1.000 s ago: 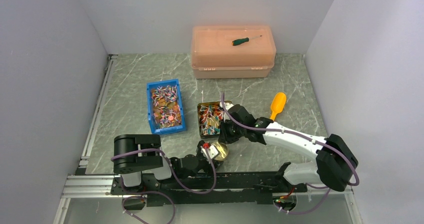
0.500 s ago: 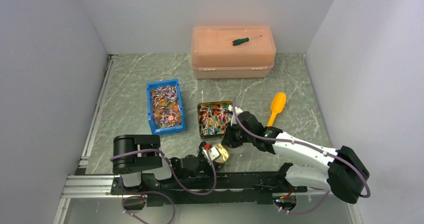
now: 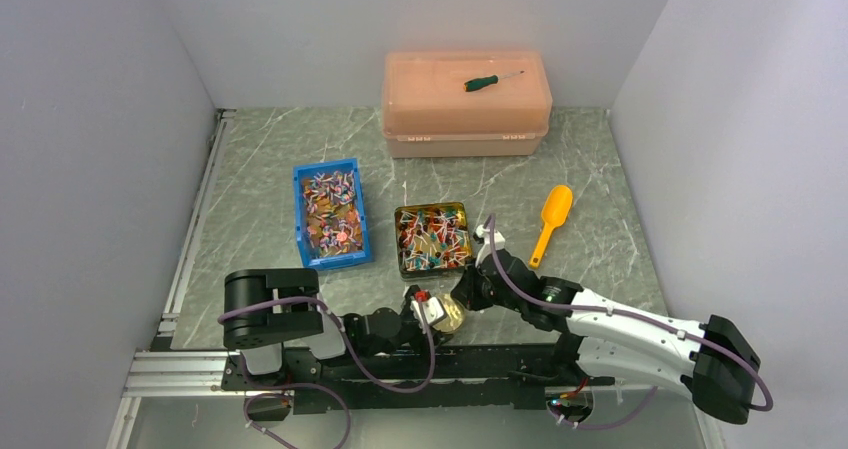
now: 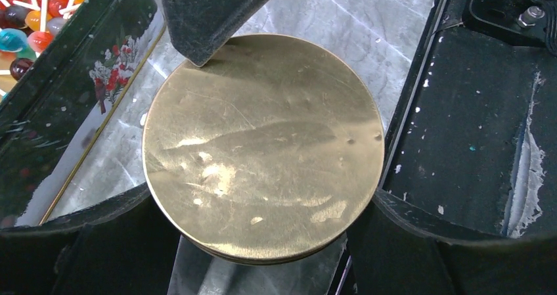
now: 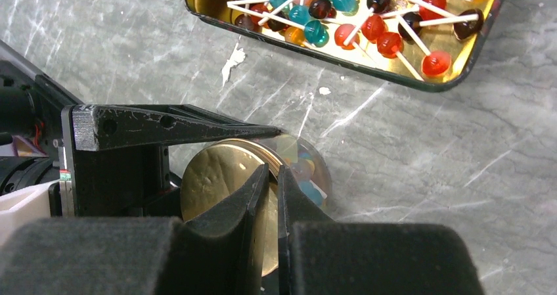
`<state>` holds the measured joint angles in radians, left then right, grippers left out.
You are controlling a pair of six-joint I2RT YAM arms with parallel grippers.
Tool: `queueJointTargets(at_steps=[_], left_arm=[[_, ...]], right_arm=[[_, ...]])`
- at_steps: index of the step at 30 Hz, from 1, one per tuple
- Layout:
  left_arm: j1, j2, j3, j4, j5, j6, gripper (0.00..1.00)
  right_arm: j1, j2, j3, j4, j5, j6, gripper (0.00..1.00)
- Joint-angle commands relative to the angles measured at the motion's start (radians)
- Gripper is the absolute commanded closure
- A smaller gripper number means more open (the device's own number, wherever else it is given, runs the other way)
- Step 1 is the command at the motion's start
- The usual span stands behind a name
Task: Pack the candies
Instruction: Screw the bottle lid onto the packing bottle.
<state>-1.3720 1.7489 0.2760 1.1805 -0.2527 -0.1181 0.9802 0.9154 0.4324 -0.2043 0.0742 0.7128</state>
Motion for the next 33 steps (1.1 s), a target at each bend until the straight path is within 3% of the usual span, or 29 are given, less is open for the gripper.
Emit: queueJointTargets(at_steps=[1,17,33], left_arm=[[0.09,-0.011,0.035,-0.043,-0.172,-0.011,0.83],[0.14,-0.029,0.028,-0.064,-0.174,0.004,0.83],[0.142,-0.16,0.0,-0.125,-0.077,-0.008,0.82]], right_arm=[[0.086,-0.052,-0.062,-0.202,-0.193,0.133,0.89],[0.12,-0.204,-0.081,-0.289,-0.16,0.214,0.89],[0.121,-0.166,-0.002,-0.335,-0.084,0.158,0.81]])
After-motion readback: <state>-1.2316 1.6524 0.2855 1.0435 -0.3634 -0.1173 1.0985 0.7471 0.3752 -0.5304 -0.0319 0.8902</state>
